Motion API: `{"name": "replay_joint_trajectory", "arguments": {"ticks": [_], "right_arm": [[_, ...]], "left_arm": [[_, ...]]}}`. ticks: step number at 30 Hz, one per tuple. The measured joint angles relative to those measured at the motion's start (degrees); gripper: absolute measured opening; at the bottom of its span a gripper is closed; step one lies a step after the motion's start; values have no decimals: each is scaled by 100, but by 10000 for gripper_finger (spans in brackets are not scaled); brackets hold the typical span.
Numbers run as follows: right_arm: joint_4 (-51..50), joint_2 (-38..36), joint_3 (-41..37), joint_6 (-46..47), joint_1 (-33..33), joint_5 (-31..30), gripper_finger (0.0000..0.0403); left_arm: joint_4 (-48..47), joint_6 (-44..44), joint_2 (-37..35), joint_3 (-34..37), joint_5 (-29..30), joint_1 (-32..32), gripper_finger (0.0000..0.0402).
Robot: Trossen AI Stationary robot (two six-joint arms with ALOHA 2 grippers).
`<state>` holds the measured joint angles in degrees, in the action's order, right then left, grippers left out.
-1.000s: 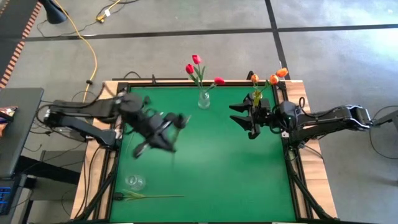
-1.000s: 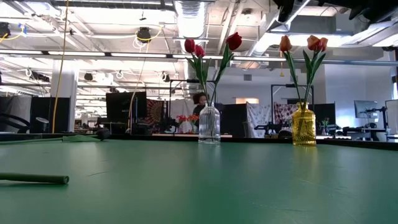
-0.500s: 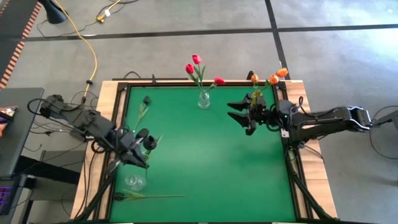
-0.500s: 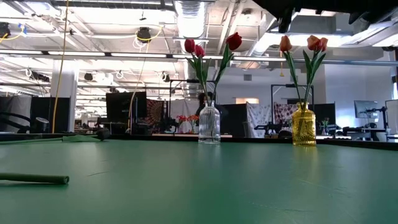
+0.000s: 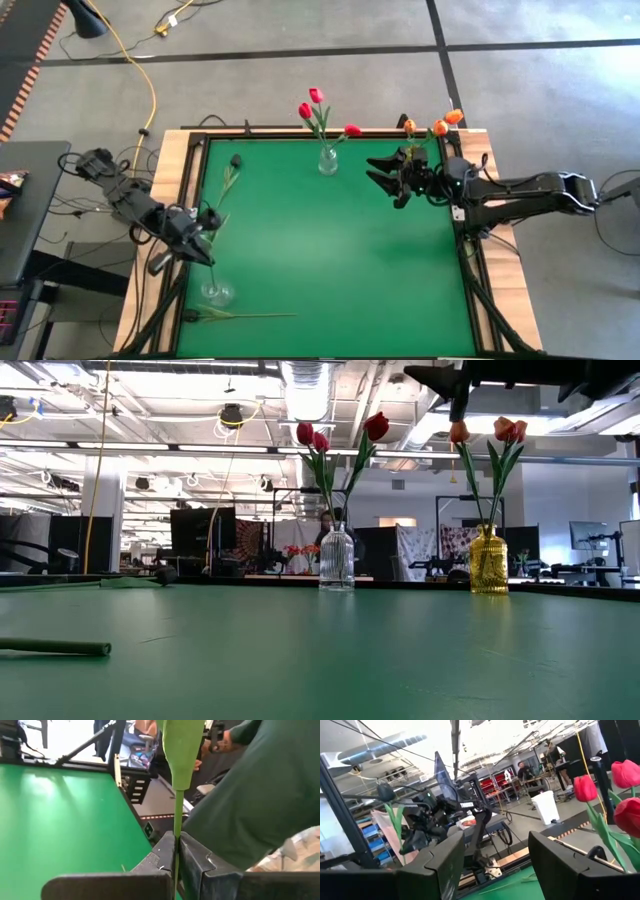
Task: Sort flowers into vase by color
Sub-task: Put the bottom right black flower into the bottom transparent vase
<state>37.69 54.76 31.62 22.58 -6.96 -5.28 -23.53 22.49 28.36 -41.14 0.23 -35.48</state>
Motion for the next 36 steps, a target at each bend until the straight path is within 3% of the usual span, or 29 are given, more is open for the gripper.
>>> {"name": "replay_joint_trajectory", "arguments": {"ticks": [8, 24, 36], "right_arm": [[-125, 0, 0, 238, -4, -272, 245], [-476, 0, 0, 1573, -33, -275, 245], [-814, -2, 0, 1643, -33, -274, 245]], "left_arm": [[-3, 80, -520, 467, -104, -219, 0], [-640, -829, -514, 494, -144, -333, 0], [-719, -225, -512, 494, -148, -335, 1]]}}
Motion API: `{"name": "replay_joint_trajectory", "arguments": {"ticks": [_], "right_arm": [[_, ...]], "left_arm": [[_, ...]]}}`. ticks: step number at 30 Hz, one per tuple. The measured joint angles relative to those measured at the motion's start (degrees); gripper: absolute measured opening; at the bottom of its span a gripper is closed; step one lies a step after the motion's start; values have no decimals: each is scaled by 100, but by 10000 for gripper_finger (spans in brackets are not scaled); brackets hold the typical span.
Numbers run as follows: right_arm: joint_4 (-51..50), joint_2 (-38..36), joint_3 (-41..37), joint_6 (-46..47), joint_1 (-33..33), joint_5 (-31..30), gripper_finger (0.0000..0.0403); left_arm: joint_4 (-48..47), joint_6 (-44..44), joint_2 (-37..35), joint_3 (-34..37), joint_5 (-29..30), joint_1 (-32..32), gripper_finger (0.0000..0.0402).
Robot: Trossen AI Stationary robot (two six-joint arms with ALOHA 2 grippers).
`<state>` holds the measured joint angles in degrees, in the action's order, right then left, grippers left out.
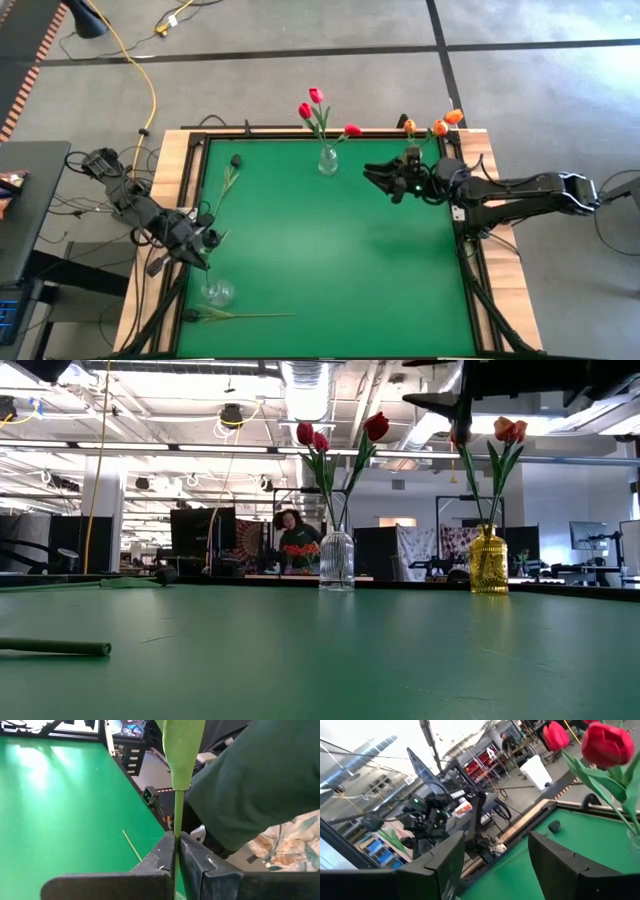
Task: Sort flowers into vase by color
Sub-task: Put the bottom right black flower into the bottom transparent vase, then put the top black flower into the bottom transparent vase
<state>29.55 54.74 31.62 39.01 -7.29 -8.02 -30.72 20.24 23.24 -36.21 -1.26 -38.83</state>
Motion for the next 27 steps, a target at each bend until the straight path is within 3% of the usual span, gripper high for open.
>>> {"name": "replay_joint_trajectory", "arguments": {"ticks": [13, 19, 27], "right_arm": [[-143, 0, 0, 1, 0, 1, 245], [-130, 0, 0, -3, 0, 5, 245], [-130, 0, 0, -49, 0, 14, 245]], "left_arm": [[-300, 55, 0, 0, -166, 0, 104], [-347, 87, -2, 0, -468, 0, 105], [-705, 1025, 0, -13, -855, 0, 93]]}}
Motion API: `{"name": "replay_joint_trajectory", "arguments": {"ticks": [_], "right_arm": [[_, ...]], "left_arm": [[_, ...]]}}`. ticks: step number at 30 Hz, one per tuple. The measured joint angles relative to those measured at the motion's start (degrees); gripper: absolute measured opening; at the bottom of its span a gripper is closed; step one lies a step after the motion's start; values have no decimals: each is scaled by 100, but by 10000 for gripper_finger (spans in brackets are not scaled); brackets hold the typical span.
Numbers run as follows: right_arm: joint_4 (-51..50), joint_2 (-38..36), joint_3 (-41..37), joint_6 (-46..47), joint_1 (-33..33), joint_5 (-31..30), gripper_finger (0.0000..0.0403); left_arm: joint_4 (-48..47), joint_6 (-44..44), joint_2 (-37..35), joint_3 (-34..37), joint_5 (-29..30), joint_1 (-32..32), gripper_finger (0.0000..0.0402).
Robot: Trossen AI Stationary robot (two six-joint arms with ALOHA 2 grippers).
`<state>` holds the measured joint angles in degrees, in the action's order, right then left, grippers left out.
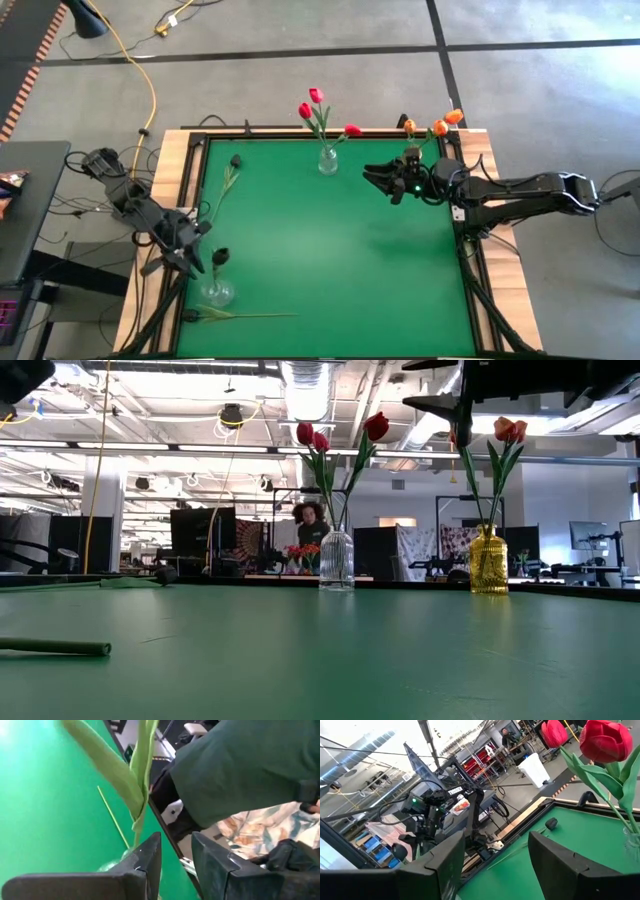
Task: Sort flowers into vase by color
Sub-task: Put the top black flower into the bottom transparent vase
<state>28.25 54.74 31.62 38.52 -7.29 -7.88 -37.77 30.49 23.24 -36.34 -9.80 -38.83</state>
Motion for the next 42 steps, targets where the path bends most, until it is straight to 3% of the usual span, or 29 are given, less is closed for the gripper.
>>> {"name": "replay_joint_trajectory", "arguments": {"ticks": [3, 6, 12, 16, 20, 25, 30, 34, 42], "right_arm": [[3, 0, 0, -169, 0, 27, 245], [7, 0, 0, -301, 1, 46, 245], [5, 0, 0, -317, 6, 66, 245], [4, 0, 0, -314, 20, 273, 245], [6, 0, 0, -299, 23, 521, 245], [0, 0, 0, -503, 94, 624, 245], [1, 0, 0, -898, 96, 660, 245], [0, 0, 0, -902, 94, 695, 245], [-14, -2, 0, -901, 96, 1310, 245]], "left_arm": [[-288, 172, 3, -199, 60, 4, 93], [-775, 196, 3, -607, 655, 4, 93], [-1654, 197, 209, -1764, 3083, 10, 93], [-1937, -250, 429, -2570, 4311, 87, 93], [-2000, -79, 601, -3180, 5735, 273, 93], [-1608, -297, 957, -3696, 6627, 446, 93], [-955, -1039, 1768, -4059, 6548, 732, 93], [-967, -1127, 2658, -4382, 6143, 1472, 93], [-1455, -1014, 4351, -5032, 3256, 4168, 93]]}}
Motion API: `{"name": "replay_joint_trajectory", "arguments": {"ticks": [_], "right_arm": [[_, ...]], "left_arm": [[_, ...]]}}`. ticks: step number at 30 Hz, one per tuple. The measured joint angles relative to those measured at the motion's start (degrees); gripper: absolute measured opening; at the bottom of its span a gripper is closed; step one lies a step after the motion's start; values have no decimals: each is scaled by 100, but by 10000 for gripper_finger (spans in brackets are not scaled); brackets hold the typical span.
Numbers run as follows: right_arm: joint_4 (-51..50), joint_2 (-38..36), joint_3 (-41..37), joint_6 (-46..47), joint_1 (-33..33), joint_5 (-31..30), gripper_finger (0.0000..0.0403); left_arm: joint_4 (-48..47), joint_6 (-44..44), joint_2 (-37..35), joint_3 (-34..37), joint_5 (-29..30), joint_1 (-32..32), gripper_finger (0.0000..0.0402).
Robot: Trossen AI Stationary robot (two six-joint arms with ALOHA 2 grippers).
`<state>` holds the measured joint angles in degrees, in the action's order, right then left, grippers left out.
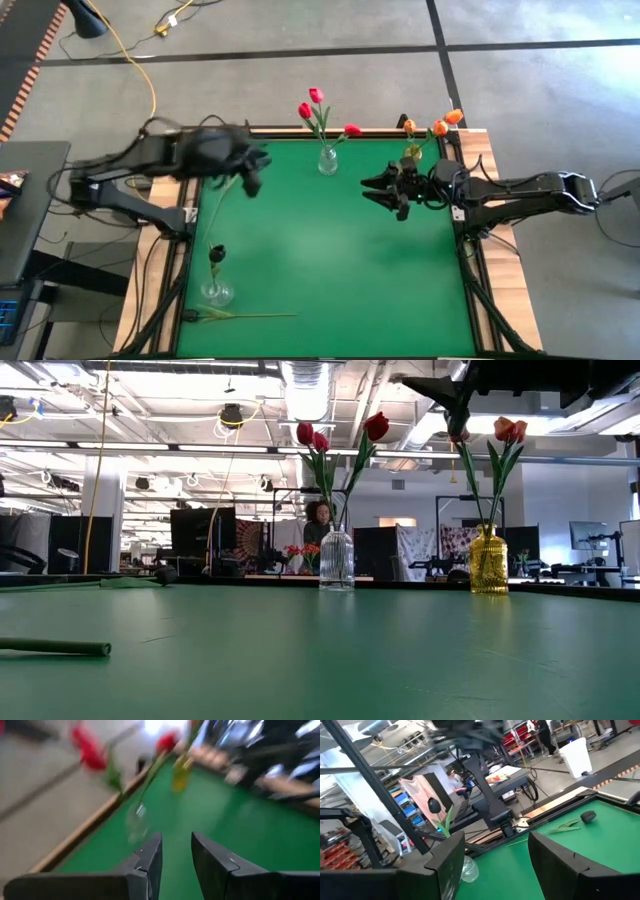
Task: Sort flowers into vase by color
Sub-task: Put the top black flower into the bottom transparent vase
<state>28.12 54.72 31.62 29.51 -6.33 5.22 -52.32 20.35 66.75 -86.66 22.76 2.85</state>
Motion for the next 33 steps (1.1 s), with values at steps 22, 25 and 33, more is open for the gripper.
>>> {"name": "replay_joint_trajectory", "arguments": {"ticks": [22, 25, 33], "right_arm": [[-1143, -2, 2, 47, 403, 94, 245], [-1135, 0, 0, 47, 420, 73, 245], [-1131, 0, 0, 62, 390, 50, 245]], "left_arm": [[-2203, 853, 530, 2801, -1702, 3313, 93], [-1934, 675, 534, 3397, -1863, 3647, 93], [-1128, 409, 534, 4466, -2232, 4129, 93]]}}
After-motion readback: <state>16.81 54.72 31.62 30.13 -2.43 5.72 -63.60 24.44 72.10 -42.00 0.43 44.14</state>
